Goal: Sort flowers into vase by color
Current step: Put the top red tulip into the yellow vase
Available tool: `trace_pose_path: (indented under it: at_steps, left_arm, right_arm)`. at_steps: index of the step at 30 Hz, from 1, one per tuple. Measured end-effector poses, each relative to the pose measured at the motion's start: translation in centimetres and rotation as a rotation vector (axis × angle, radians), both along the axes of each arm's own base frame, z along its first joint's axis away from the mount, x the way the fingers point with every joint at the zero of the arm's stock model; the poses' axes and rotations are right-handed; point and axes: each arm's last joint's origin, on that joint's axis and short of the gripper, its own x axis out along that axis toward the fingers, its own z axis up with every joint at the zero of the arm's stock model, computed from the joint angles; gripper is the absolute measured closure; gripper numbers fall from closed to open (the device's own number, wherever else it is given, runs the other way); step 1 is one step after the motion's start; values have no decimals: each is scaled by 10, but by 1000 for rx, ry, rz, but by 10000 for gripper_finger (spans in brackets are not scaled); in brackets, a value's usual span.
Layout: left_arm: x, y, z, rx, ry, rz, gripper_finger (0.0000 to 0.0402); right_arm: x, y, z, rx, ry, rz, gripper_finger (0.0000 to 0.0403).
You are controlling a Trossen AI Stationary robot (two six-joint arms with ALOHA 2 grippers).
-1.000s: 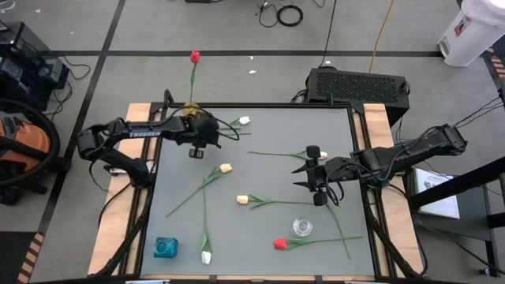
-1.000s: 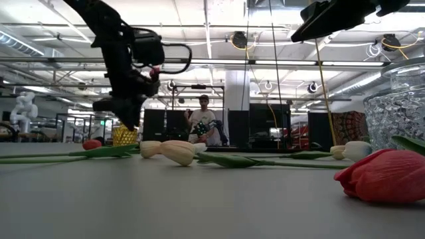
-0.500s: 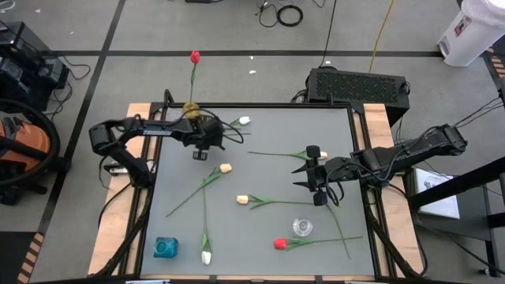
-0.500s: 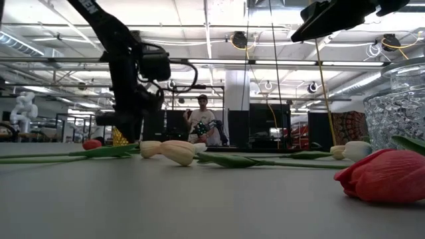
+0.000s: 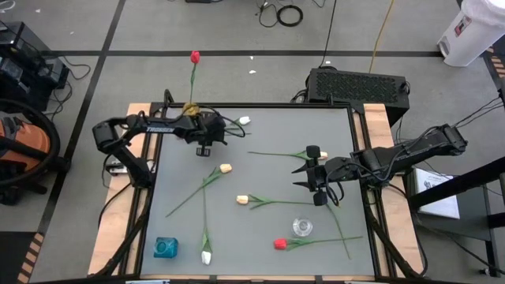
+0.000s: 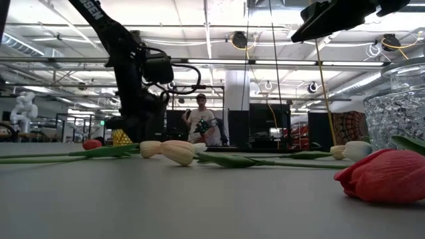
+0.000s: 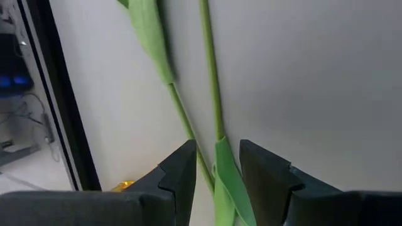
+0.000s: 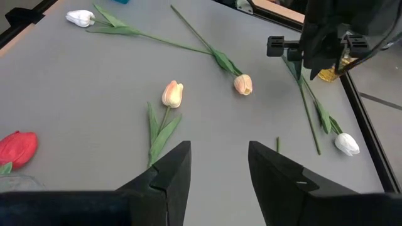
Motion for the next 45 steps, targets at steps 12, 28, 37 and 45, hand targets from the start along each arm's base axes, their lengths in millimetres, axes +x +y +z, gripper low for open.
trace_pose_path:
  at_steps: [12,28,37,45]
  left_arm:
    - [-5,12,5,-122,-68,65,272]
    - [-12,17,3,-147,-73,199,272]
    - [-7,13,4,-173,-110,195,272]
    - [-8,18,4,-155,-127,198,272]
  right_arm:
    - [0,0,0,1,0,-1,252]
    - [0,0,0,20,-1,-12,252]
    - [0,0,0,17,0,-11,252]
    - [0,0,0,10,0,-6,252]
